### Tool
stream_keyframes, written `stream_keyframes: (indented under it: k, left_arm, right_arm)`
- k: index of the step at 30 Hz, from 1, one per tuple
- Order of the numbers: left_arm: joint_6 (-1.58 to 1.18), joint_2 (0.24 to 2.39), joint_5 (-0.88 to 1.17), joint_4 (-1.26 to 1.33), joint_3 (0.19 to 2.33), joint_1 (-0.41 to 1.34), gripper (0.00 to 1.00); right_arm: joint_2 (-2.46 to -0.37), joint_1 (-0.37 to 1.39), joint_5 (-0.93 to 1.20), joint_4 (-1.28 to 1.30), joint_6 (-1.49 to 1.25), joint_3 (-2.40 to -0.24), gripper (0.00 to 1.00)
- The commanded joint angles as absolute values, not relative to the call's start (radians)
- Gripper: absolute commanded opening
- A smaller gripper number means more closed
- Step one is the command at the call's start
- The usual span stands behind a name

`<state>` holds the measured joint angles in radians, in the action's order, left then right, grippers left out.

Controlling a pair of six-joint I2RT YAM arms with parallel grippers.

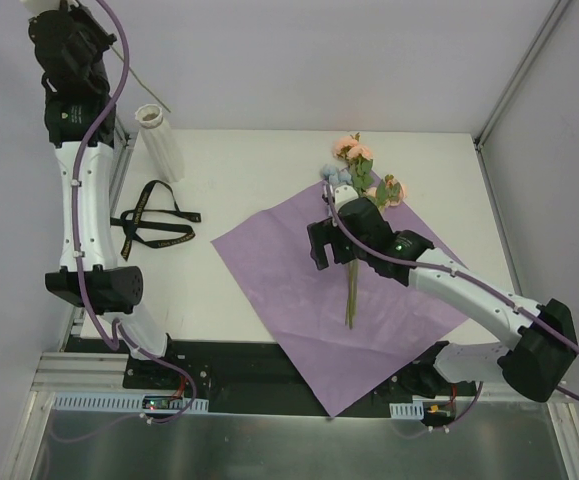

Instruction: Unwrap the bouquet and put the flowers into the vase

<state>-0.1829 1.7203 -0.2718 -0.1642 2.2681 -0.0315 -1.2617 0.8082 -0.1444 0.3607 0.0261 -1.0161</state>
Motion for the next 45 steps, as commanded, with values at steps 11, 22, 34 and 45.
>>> stream_keyframes:
  k: [11,22,34,45]
  left_arm:
    - [-0.181,1.720,-0.325,-0.064,2.286,-0.115,0.00]
    - [-0.130,1.781,-0.322,-0.015,2.289,-0.115,0.00]
    - [-0.067,1.899,-0.259,-0.003,2.230,-0.115,0.00]
    - [-0.161,1.976,-0.249,0.060,2.082,-0.112,0.00]
  right_arm:
    - [-1.295,0.807,-0.112,0.336,0.008,-1.037,0.97]
    - [-1.304,0.807,-0.121,0.334,0.012,-1.032,0.97]
    - [-1.322,0.807,-0.115,0.328,0.012,-1.031,0.97]
    - [-1.328,0.798,-0.110,0.334,0.011,-1.029,0.97]
